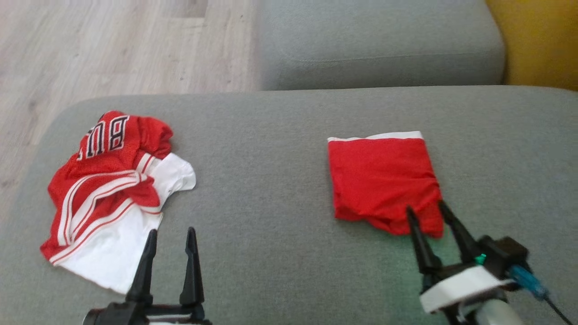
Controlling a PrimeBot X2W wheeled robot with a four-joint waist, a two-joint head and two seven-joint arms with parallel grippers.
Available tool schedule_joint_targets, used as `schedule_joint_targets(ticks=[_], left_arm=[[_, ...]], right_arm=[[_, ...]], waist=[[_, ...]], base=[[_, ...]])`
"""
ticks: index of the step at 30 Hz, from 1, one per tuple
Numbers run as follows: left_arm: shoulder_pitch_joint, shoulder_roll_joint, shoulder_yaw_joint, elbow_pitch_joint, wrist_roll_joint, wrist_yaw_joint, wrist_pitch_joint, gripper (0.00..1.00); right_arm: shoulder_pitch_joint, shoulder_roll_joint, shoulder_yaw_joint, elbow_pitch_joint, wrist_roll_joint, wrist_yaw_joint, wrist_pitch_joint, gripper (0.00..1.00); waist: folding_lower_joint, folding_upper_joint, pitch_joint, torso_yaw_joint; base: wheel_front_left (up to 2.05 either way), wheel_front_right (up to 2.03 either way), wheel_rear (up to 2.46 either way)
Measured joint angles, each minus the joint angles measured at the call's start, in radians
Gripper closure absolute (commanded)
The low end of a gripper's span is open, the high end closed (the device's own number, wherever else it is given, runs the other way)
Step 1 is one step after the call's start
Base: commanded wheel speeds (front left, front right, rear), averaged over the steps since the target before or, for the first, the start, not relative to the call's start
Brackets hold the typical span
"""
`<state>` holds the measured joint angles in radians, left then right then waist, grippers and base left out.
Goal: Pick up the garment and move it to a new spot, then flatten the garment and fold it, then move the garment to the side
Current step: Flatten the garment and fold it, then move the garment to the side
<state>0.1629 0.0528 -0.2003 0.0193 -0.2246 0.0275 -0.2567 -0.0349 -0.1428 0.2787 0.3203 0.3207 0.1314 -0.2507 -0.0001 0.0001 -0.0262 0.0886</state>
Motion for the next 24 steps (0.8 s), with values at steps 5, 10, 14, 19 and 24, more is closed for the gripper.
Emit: schedule_joint_targets(ticks=[5,10,14,19,24], left_arm=[[0.031,0.001,0.021,0.001,0.024,0.001,0.0,0.0],[0.048,0.001,0.035,0.023,0.034,0.009,0.0,0.0],[0.049,0.001,0.04,0.044,0.04,0.014,0.0,0.0],[0.049,0.002,0.04,0.062,0.041,0.013,0.0,0.0],[0.049,0.002,0.04,0.069,0.041,0.016,0.0,0.0]], right_arm=[[0.076,0.005,-0.114,-0.051,-0.056,0.0,0.0,0.0],[0.108,0.018,-0.142,-0.057,-0.081,0.0,0.0,0.0],[0.109,0.033,-0.149,-0.057,-0.085,0.0,0.0,0.0],[0.109,0.035,-0.15,-0.053,-0.094,0.0,0.0,0.0],[0.109,0.035,-0.153,-0.048,-0.094,0.0,0.0,0.0]], waist=[[-0.0001,0.0,-0.022,-0.028],[0.0,0.0,-0.032,-0.038],[0.0001,0.0,-0.038,-0.044],[0.0001,0.0,-0.04,-0.045],[0.0001,0.0,-0.039,-0.047]], base=[[0.0,0.0,0.0],[0.0,0.0,0.0],[0.0,0.0,0.0],[0.0,0.0,0.0],[0.0,0.0,0.0]])
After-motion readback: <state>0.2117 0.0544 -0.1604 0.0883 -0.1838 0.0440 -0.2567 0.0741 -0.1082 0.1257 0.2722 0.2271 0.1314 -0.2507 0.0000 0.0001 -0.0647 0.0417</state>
